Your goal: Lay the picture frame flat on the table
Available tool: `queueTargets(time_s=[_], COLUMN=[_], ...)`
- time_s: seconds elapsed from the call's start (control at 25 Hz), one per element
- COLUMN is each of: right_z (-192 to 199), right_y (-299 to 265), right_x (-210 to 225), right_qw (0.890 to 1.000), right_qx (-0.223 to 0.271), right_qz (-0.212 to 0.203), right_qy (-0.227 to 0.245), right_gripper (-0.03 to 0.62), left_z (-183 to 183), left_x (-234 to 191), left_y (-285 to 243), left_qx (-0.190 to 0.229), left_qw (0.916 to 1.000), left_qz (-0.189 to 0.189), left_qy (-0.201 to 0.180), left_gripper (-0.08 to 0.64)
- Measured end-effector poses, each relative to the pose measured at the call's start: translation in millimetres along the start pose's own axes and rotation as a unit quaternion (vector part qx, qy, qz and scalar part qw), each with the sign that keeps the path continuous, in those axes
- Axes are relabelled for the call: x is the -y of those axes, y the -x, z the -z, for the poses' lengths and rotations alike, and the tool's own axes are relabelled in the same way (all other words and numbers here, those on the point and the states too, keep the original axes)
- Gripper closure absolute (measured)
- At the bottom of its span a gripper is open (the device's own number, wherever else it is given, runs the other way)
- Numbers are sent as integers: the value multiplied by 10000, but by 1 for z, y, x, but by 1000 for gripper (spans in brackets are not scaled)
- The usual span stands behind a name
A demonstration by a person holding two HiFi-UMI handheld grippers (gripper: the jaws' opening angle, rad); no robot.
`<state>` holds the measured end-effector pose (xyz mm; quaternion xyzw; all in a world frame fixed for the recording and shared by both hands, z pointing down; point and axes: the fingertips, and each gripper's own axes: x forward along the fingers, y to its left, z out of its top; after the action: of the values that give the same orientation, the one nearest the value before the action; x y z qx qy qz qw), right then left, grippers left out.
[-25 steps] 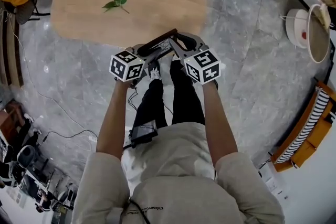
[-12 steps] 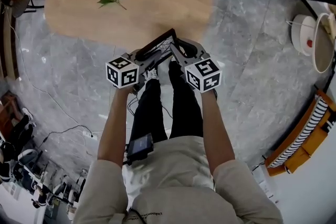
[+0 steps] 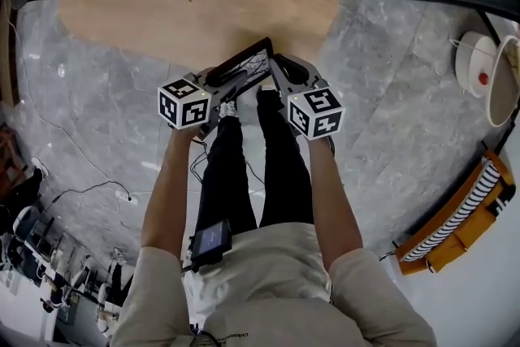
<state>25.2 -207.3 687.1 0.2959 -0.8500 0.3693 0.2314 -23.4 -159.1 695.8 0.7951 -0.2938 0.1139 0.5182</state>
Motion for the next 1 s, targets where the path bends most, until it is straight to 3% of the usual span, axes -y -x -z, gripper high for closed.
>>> queueTargets(time_s=[0.48,1.0], right_z=[8,27], right_y=[-21,-68], right_x=[32,76], right_qw=[9995,9981], right_qx=[200,78], right_qz=[172,459], right_qy=[-192,-401], right_gripper=[552,558], left_z=[11,1], left_x=[-25,-78], left_y=[-44,-73], left_qx=[-21,519], left_qw=[9996,9924], left_qz=[66,128], left_qy=[287,1107], left_gripper=[532,532])
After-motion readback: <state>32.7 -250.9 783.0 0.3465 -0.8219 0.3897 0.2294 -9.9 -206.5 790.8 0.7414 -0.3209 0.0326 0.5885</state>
